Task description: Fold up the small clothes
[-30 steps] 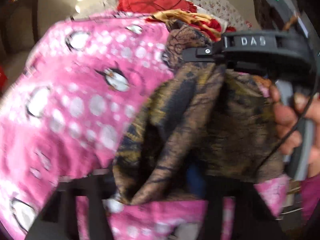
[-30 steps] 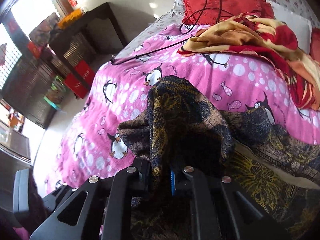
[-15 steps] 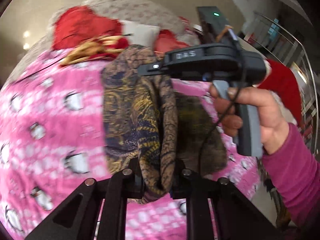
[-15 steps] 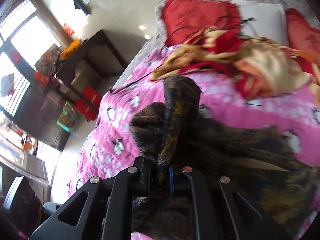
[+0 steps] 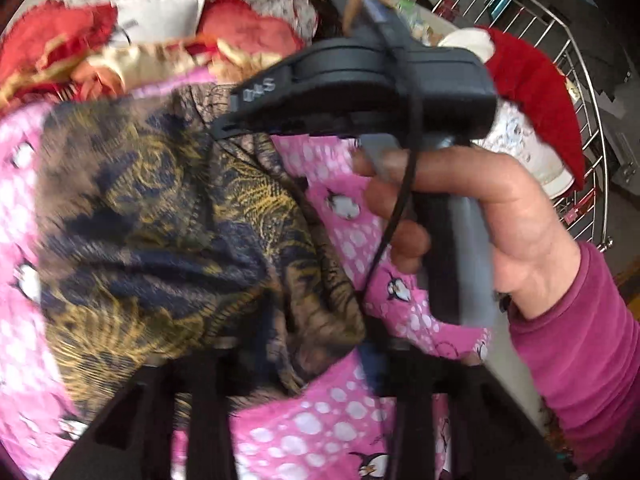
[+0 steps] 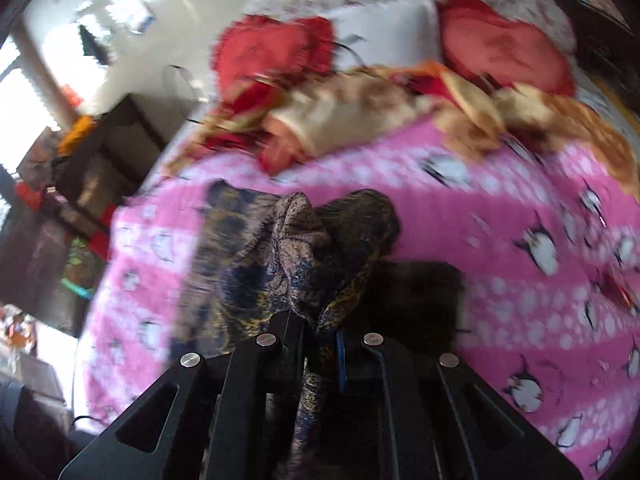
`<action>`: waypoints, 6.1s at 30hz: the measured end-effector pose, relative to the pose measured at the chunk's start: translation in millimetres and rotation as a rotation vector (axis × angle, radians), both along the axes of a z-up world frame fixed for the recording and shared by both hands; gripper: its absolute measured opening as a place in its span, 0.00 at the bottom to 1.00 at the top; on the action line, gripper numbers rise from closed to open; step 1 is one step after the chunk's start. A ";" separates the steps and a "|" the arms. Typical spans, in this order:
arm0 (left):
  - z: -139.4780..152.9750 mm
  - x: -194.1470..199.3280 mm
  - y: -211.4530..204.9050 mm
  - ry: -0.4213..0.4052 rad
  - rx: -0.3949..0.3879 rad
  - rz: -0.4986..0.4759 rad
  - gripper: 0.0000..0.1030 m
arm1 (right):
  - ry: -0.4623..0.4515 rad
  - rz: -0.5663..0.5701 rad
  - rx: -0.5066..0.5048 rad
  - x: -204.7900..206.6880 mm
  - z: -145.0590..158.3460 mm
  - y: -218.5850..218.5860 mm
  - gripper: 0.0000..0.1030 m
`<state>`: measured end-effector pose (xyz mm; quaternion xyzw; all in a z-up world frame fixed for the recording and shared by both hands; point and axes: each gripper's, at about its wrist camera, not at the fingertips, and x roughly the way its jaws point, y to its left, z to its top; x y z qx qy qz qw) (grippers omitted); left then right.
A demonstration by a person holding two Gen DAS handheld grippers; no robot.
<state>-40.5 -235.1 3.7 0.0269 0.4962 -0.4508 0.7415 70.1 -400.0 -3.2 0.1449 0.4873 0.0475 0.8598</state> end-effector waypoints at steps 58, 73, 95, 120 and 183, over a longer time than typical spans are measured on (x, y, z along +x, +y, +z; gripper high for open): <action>-35.9 32.0 68.3 -0.087 0.220 0.290 0.80 | -0.110 0.043 -0.081 -89.4 3.8 29.8 0.22; -16.4 36.6 69.0 -0.122 0.196 0.328 0.80 | -0.073 -0.045 -0.105 -123.6 -12.4 12.1 0.25; -73.9 121.0 72.9 0.233 -0.103 0.295 0.81 | -0.098 -0.108 0.274 -88.2 -70.9 -31.9 0.67; -33.5 -23.7 205.6 0.080 0.162 0.376 0.61 | -0.011 0.052 0.113 -186.9 -33.9 102.9 0.38; 23.8 -50.6 209.3 -0.283 0.269 0.611 0.79 | -0.063 -0.072 -0.288 -216.6 5.2 163.4 0.38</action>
